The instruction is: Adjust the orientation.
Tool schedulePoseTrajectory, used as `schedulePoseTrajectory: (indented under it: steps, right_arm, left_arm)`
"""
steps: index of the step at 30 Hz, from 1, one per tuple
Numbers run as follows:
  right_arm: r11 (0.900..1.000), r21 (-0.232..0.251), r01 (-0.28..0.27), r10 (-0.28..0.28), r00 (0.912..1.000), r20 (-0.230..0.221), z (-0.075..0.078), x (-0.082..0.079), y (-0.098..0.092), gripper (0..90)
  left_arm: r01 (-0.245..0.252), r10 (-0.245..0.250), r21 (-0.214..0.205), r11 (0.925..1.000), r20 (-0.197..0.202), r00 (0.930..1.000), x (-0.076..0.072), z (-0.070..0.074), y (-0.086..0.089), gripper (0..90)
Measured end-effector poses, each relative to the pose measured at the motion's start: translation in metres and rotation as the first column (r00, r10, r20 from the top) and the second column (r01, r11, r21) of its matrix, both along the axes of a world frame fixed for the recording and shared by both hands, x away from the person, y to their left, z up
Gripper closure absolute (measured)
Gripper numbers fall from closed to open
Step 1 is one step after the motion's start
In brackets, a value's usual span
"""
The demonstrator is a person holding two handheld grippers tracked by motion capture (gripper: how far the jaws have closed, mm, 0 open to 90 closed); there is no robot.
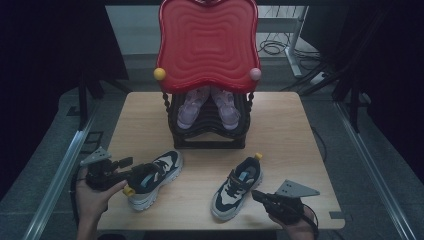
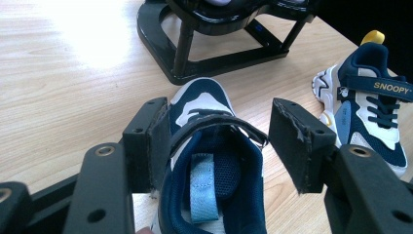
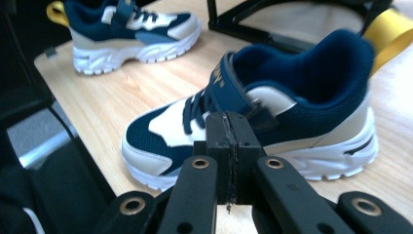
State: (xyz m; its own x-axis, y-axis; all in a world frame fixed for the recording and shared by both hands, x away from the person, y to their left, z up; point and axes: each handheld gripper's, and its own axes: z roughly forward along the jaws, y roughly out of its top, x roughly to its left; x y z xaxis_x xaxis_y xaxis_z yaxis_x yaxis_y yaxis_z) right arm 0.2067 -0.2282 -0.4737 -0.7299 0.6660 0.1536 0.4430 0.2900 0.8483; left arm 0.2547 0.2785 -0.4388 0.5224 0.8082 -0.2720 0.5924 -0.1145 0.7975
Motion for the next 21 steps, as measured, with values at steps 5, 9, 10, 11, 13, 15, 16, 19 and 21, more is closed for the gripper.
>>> schedulePoseTrajectory:
  steps: [5,9,10,11,13,15,16,19,21]
  right_arm:
    - [0.9993,-0.023,-0.029,0.028,0.9996,-0.006,-0.005,-0.003,0.006,89.3]
    - [0.9985,-0.033,-0.043,0.042,0.9989,-0.021,-0.011,-0.006,0.009,89.3]
    - [0.9984,-0.034,-0.046,0.045,0.9986,-0.027,-0.013,-0.006,0.009,89.3]
    - [0.9979,-0.040,-0.051,0.049,0.9982,-0.033,-0.015,-0.007,0.010,89.4]
    - [0.9973,-0.045,-0.058,0.056,0.9976,-0.042,-0.018,-0.007,0.012,89.3]
    - [0.9961,-0.055,-0.069,0.066,0.9966,-0.049,-0.022,-0.007,0.015,89.3]
    - [0.9951,-0.064,-0.076,0.073,0.9961,-0.050,-0.024,-0.008,0.017,89.3]
    - [0.9901,-0.095,-0.103,0.098,0.9934,-0.060,-0.029,-0.008,0.024,89.3]
    - [0.9877,-0.100,-0.119,0.113,0.9912,-0.069,-0.030,-0.009,0.027,89.3]
  left_arm:
    - [-0.003,0.003,-0.002,1.0000,0.002,1.0000,0.000,0.001,0.001,41.1]
    - [-0.001,0.001,0.003,1.0000,-0.002,1.0000,0.000,-0.001,0.000,41.1]
    - [0.001,-0.001,0.003,1.0000,-0.003,1.0000,0.001,-0.001,-0.001,41.1]
    - [0.002,-0.002,0.004,1.0000,-0.005,1.0000,0.001,-0.001,-0.001,41.1]
    - [0.002,-0.002,0.005,1.0000,-0.005,1.0000,0.001,-0.002,-0.002,41.1]
    - [0.002,-0.002,0.005,1.0000,-0.005,1.0000,0.001,-0.002,-0.002,41.0]
    - [0.002,-0.002,0.005,1.0000,-0.005,1.0000,0.001,-0.002,-0.002,41.0]
    - [0.003,-0.002,0.007,1.0000,-0.007,1.0000,0.001,-0.002,-0.002,41.0]
    - [0.003,-0.003,0.007,1.0000,-0.008,1.0000,0.002,-0.003,-0.002,41.0]
